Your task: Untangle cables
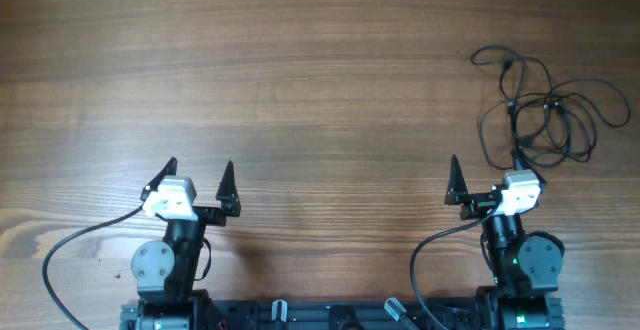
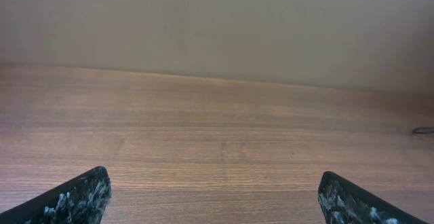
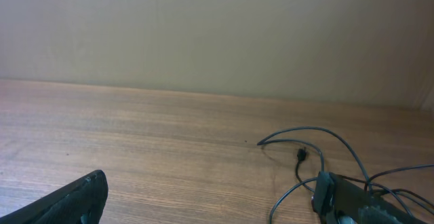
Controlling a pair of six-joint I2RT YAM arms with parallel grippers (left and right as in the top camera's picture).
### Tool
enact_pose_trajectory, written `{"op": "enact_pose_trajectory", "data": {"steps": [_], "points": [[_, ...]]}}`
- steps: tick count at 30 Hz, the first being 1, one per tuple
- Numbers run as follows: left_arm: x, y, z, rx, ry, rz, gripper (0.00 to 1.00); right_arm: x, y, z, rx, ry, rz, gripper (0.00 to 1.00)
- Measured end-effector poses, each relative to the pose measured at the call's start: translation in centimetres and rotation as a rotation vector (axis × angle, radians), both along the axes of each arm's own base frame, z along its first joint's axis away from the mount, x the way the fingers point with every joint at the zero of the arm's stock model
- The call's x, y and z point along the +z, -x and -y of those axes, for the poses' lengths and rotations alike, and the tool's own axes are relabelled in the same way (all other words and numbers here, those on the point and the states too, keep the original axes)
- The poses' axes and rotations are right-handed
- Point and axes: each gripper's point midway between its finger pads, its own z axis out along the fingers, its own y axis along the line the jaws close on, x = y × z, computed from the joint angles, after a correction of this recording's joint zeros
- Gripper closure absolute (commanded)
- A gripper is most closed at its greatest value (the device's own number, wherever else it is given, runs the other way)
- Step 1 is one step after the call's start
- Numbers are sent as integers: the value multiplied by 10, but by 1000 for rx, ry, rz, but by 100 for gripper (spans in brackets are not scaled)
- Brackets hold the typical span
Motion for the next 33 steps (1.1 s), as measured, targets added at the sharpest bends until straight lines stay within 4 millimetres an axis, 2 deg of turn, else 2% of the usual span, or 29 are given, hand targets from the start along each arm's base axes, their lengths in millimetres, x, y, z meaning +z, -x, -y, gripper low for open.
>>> {"op": "enact_pose_trajectory", "data": {"steps": [33], "points": [[0, 0, 0, 0, 0, 0, 0, 0, 0, 0, 0, 0, 0, 0]]}}
